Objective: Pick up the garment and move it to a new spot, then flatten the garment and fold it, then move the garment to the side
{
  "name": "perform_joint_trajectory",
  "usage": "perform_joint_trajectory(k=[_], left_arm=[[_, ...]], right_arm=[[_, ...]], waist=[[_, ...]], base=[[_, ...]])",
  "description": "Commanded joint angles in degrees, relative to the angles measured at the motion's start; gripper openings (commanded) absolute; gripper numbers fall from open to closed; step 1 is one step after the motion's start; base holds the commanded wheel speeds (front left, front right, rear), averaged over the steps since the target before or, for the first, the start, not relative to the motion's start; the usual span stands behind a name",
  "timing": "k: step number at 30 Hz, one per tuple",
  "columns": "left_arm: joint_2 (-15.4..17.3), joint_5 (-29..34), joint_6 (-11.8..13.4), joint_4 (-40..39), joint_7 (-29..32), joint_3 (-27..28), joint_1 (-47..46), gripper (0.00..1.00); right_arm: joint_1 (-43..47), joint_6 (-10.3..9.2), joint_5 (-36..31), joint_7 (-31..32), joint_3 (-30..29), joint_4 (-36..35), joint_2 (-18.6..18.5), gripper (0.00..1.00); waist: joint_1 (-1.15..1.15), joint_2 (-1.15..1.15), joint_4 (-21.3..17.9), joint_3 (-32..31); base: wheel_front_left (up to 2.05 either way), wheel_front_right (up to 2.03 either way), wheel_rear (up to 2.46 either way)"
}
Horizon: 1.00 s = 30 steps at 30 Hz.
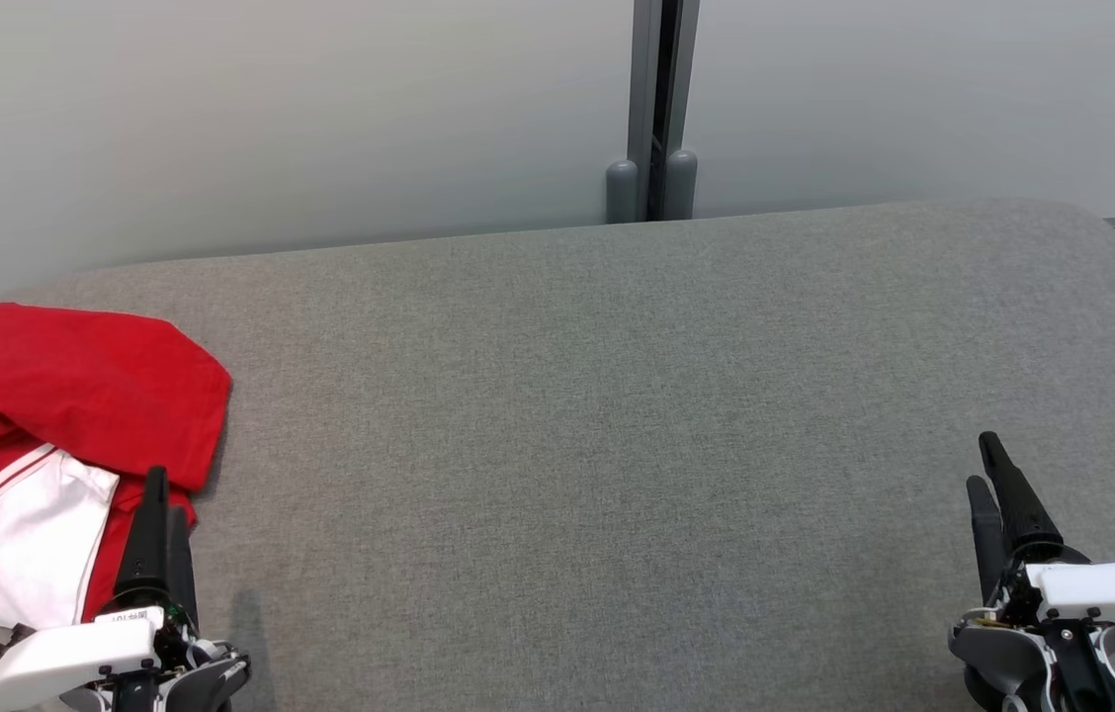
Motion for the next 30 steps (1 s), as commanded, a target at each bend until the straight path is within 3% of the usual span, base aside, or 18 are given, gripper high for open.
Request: perform_joint_trajectory(k=[1,11,30], left_arm=[[0.74,1.03,-0.02,-1.12,-0.50,0.34,-1.04,1.00],[0.87,7.05,-0.03,-1.46,-2.86,1.87,-1.18,1.00],[1.03,21.64,1.48,-9.54,-6.53,0.69,-1.03,1.00]], right_arm=[[-1.37,0.07,-1.24,-0.74,0.08,-1.32,-0.57,1.00],[-2.04,0.07,-9.91,-3.15,-0.29,-3.02,-0.68,1.00],[-3.47,0.08,-36.19,-6.89,0.49,-12.00,-0.83,1.00]], waist=[[0.00,0.00,-0.03,-0.01],[0.00,0.00,-0.23,-0.01],[0.00,0.00,0.09,0.56]], base=[[0.00,0.00,0.00],[0.00,0.00,0.00],[0.00,0.00,0.00]])
